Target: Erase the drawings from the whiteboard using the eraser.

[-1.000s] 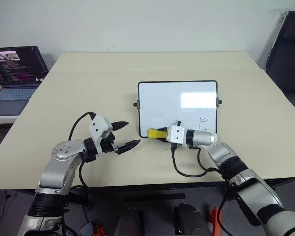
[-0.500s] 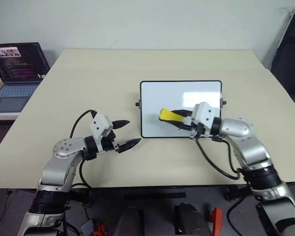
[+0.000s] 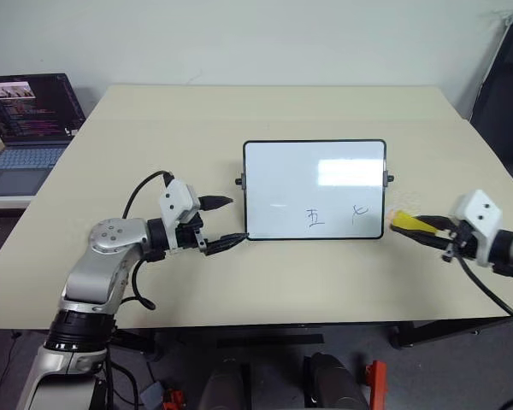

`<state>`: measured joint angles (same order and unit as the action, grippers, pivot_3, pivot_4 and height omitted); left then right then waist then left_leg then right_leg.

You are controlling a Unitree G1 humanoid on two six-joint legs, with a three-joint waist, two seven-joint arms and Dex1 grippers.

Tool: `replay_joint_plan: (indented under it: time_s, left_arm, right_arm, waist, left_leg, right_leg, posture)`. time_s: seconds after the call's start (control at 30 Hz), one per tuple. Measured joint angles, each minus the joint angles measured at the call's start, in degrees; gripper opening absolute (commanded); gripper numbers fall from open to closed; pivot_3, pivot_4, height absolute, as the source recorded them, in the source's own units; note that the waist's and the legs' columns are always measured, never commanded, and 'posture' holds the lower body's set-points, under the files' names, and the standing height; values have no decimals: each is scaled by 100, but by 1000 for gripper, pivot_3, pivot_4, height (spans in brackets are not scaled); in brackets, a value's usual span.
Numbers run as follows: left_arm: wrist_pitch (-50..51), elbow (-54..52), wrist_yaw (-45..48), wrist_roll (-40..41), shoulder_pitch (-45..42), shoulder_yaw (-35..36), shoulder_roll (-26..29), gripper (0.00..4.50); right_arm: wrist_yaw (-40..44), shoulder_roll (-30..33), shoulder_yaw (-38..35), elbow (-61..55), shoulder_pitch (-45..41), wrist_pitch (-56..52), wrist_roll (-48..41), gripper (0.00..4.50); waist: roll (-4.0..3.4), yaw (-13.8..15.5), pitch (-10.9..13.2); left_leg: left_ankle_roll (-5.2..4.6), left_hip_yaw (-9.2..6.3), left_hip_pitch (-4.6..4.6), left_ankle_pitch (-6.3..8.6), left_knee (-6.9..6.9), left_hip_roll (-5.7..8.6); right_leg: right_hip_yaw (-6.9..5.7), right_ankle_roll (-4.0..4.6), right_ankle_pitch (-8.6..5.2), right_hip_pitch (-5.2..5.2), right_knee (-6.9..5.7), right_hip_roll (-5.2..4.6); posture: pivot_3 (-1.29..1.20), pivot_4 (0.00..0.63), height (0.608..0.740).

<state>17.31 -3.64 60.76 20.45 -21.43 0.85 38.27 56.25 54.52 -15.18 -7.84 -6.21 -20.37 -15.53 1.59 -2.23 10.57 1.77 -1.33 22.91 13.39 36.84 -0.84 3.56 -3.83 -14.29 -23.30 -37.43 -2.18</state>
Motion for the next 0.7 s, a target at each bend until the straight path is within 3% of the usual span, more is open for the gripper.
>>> replay_joint_plan:
  time_s: [0.7]
  left_arm:
    - [131, 30, 110, -4, 109, 5, 87, 4500]
  right_arm:
    - [122, 128, -108, 69, 253, 216, -27, 948]
  waist:
    - [1, 37, 1]
  left_leg:
    - [0, -1, 4, 0, 1, 0]
  right_leg:
    - [-1, -3, 5, 5, 13, -1]
  posture:
    - [0, 150, 740]
